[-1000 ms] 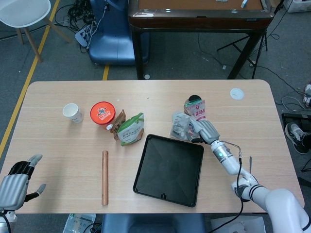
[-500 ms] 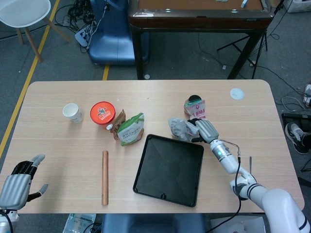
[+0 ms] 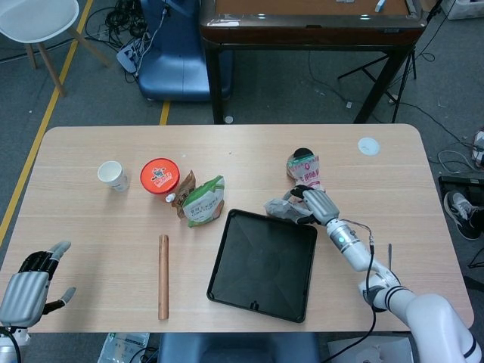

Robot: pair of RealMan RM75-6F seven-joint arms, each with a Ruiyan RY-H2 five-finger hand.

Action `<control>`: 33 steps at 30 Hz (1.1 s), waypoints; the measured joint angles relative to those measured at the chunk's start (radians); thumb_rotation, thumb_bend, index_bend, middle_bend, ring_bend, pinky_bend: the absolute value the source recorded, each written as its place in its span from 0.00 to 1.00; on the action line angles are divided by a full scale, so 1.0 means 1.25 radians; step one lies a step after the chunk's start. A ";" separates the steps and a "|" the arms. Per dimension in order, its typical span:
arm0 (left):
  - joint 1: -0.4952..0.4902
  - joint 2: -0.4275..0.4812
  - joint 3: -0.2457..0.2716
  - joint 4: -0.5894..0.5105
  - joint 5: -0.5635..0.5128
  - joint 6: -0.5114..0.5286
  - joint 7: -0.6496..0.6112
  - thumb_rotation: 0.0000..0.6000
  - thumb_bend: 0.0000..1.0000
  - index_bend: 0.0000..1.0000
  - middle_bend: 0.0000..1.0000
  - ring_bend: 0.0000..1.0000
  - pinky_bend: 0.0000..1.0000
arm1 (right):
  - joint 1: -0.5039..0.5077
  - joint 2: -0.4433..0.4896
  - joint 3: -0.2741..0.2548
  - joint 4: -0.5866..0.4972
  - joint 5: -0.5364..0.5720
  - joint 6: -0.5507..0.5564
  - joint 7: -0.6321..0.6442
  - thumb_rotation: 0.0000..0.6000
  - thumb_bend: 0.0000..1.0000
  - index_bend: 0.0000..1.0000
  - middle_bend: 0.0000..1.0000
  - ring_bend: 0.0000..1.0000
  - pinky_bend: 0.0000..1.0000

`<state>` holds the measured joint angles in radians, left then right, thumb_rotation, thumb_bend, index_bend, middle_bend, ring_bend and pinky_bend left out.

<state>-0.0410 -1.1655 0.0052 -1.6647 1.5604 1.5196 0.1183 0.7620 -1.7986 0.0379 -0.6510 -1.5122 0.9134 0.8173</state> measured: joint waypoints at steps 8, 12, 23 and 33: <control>0.001 0.003 0.000 -0.003 0.002 0.004 0.000 1.00 0.20 0.12 0.15 0.19 0.13 | -0.027 0.041 -0.012 -0.056 -0.021 0.061 0.024 1.00 0.44 0.32 0.30 0.17 0.22; 0.001 0.004 -0.001 -0.005 0.005 0.007 0.001 1.00 0.20 0.12 0.15 0.19 0.13 | -0.044 0.088 -0.014 -0.115 -0.029 0.098 0.014 1.00 0.44 0.31 0.30 0.17 0.22; -0.007 0.011 -0.007 -0.003 0.002 -0.001 -0.003 1.00 0.20 0.12 0.15 0.19 0.13 | -0.110 0.273 -0.009 -0.381 -0.025 0.193 -0.116 1.00 0.44 0.31 0.31 0.18 0.22; -0.020 0.014 -0.021 0.006 -0.008 -0.008 -0.009 1.00 0.20 0.12 0.15 0.19 0.13 | -0.235 0.457 -0.012 -0.611 0.022 0.310 -0.393 1.00 0.44 0.36 0.44 0.36 0.40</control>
<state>-0.0656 -1.1482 -0.0212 -1.6577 1.5499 1.5094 0.1069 0.4677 -1.2279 0.0232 -1.4154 -1.4845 1.3013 0.3258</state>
